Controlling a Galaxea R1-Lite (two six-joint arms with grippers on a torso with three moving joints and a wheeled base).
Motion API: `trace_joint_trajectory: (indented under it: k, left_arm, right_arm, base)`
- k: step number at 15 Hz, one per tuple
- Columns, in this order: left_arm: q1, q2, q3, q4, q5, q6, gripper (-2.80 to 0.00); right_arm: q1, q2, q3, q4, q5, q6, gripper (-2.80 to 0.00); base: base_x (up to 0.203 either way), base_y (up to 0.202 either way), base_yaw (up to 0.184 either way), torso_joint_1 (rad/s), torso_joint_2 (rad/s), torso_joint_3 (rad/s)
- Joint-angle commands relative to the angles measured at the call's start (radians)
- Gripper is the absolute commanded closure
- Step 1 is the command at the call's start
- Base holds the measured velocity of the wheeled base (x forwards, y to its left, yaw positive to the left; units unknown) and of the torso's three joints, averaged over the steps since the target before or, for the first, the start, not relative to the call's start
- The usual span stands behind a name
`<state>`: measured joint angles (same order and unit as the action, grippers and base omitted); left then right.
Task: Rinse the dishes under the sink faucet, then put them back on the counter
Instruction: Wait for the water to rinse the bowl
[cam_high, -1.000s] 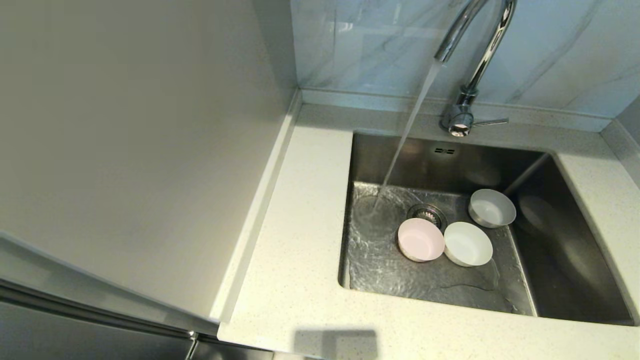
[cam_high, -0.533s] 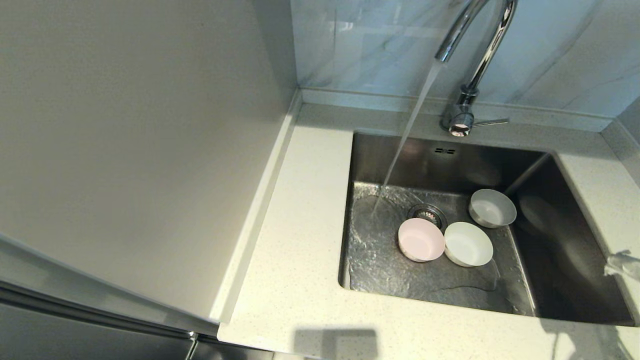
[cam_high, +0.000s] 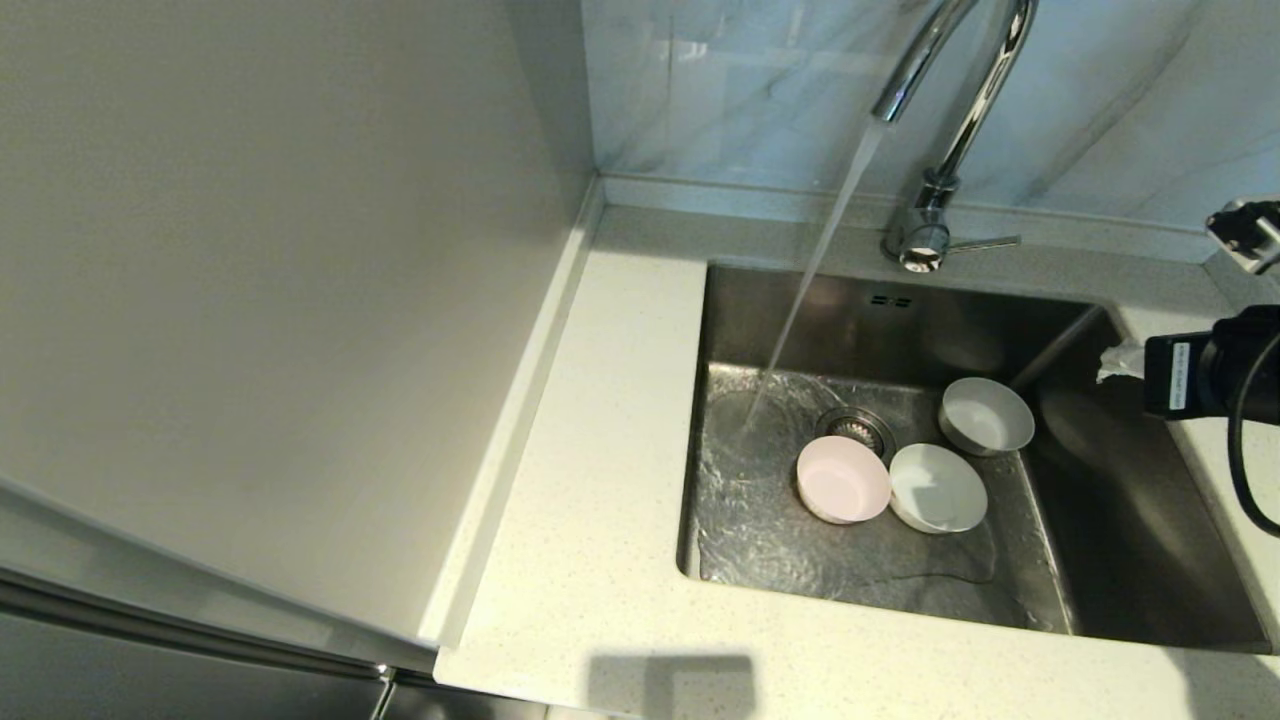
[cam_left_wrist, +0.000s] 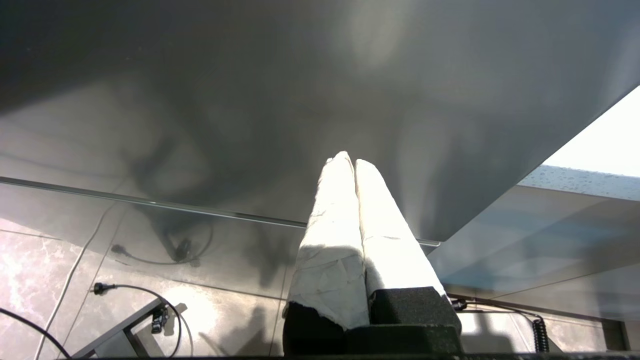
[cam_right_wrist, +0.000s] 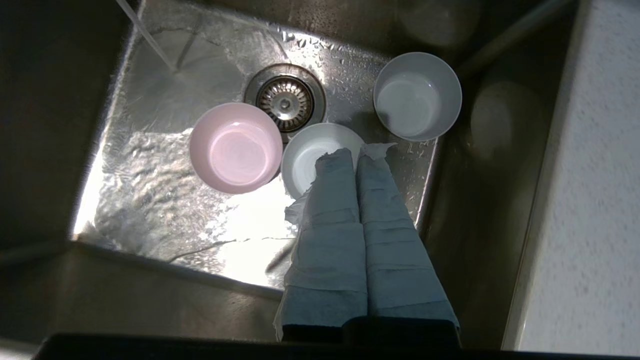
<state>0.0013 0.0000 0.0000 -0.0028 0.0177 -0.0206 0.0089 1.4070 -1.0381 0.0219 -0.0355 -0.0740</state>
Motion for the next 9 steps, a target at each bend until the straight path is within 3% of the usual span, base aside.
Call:
trace_joint_trajectory:
  k: [1, 9]
  left_arm:
    - [0.000, -0.003, 0.000, 0.000, 0.001, -0.001, 0.00]
    - [0.000, -0.003, 0.000, 0.000, 0.001, -0.001, 0.00]
  right_arm:
    - [0.001, 0.114, -0.061, -0.002, -0.001, -0.011, 0.00]
    - [0.001, 0.388, -0.346, -0.005, -0.044, -0.017, 0.00]
  base:
    - [0.000, 0.000, 0.000, 0.000, 0.00, 0.000]
    - [0.000, 0.000, 0.000, 0.000, 0.00, 0.000]
